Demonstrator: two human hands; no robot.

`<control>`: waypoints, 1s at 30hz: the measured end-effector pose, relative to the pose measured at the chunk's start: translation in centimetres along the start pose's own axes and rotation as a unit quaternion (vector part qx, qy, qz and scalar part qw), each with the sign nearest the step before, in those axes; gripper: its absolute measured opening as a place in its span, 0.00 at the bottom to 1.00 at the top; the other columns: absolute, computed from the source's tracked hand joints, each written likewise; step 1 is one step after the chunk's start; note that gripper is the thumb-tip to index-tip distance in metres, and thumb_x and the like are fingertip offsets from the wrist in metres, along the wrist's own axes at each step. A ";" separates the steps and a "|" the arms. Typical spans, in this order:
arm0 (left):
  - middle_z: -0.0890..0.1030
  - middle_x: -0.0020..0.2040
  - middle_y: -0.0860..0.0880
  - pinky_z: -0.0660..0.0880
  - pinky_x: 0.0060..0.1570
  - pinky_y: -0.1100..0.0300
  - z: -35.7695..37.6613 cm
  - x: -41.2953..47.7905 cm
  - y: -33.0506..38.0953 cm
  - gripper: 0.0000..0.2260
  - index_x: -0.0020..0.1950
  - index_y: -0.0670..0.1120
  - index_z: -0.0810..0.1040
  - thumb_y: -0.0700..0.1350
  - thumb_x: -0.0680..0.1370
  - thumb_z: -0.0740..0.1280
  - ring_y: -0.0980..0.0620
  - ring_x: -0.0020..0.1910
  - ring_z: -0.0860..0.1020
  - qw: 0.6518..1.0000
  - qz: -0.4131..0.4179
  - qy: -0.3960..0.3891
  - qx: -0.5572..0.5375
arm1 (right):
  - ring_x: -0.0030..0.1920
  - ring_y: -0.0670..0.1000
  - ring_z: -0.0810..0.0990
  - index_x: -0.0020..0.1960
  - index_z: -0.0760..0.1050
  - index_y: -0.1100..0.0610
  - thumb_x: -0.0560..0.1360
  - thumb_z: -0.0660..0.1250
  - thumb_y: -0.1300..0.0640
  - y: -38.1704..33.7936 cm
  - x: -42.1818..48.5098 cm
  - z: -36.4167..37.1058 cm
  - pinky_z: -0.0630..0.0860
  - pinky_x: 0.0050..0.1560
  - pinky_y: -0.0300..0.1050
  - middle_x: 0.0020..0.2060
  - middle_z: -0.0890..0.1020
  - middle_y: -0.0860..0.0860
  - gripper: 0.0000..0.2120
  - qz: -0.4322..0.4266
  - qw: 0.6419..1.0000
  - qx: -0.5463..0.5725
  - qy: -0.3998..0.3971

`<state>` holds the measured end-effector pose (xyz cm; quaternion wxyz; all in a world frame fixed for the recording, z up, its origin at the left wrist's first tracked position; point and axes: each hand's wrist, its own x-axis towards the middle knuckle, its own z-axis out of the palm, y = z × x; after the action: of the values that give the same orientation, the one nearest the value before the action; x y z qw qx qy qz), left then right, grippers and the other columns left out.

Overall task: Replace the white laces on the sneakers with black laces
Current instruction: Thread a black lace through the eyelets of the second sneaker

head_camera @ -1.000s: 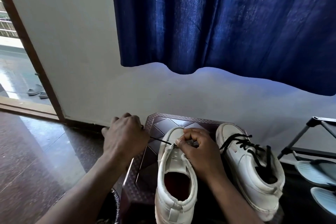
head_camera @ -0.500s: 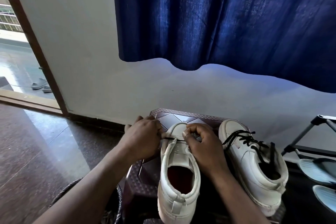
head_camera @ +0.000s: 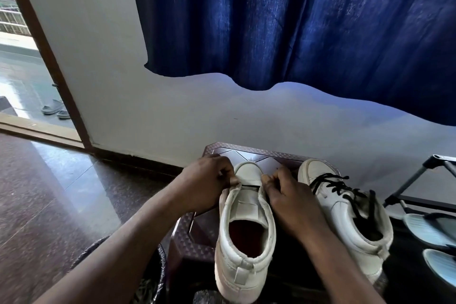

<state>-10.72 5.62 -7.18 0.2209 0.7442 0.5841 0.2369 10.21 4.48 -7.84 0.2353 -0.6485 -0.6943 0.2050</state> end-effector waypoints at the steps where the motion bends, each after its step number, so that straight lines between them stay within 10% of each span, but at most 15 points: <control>1: 0.79 0.45 0.56 0.75 0.48 0.56 0.0 0.0 0.0 0.09 0.42 0.55 0.74 0.50 0.80 0.70 0.55 0.47 0.78 1.000 -0.007 -0.002 0.016 | 0.53 0.60 0.81 0.50 0.71 0.52 0.84 0.62 0.45 -0.1 -0.2 0.0 0.66 0.45 0.51 0.47 0.85 0.54 0.11 -0.004 1.000 0.009 0.004; 4: 0.80 0.43 0.53 0.79 0.48 0.48 -0.5 -0.4 0.2 0.03 0.44 0.52 0.70 0.49 0.73 0.59 0.46 0.45 0.80 0.998 -0.046 0.003 0.037 | 0.36 0.53 0.80 0.45 0.75 0.53 0.82 0.68 0.53 -0.1 -0.1 0.0 0.73 0.42 0.49 0.34 0.82 0.49 0.08 -0.017 0.983 0.183 0.022; 8: 0.83 0.44 0.50 0.80 0.48 0.45 -0.7 -0.4 -0.6 0.07 0.47 0.51 0.68 0.48 0.71 0.55 0.41 0.44 0.81 0.992 -0.090 0.062 0.065 | 0.27 0.48 0.68 0.48 0.78 0.59 0.82 0.66 0.64 -0.8 -0.2 -0.9 0.68 0.31 0.42 0.31 0.76 0.55 0.05 -0.023 0.870 0.491 0.032; 22: 0.81 0.35 0.55 0.73 0.38 0.58 -1.1 0.1 -0.7 0.08 0.43 0.50 0.81 0.51 0.80 0.73 0.59 0.32 0.75 0.998 -0.054 0.014 -0.043 | 0.31 0.50 0.72 0.49 0.84 0.54 0.81 0.66 0.66 -0.7 -0.4 -0.9 0.69 0.31 0.39 0.42 0.85 0.55 0.11 -0.074 0.854 0.513 0.050; 30: 0.77 0.34 0.49 0.67 0.33 0.65 -1.2 -0.3 -1.0 0.13 0.37 0.49 0.74 0.43 0.81 0.69 0.50 0.34 0.75 0.997 -0.072 -0.023 0.014 | 0.55 0.48 0.85 0.50 0.85 0.53 0.78 0.75 0.52 -1.2 -1.2 0.7 0.78 0.60 0.45 0.50 0.88 0.47 0.05 -0.084 0.917 0.384 -0.062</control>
<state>-12.25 5.61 -6.83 0.2407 0.7086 0.6341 0.1949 8.86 3.23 -7.76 0.4390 -0.4336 -0.6273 0.4751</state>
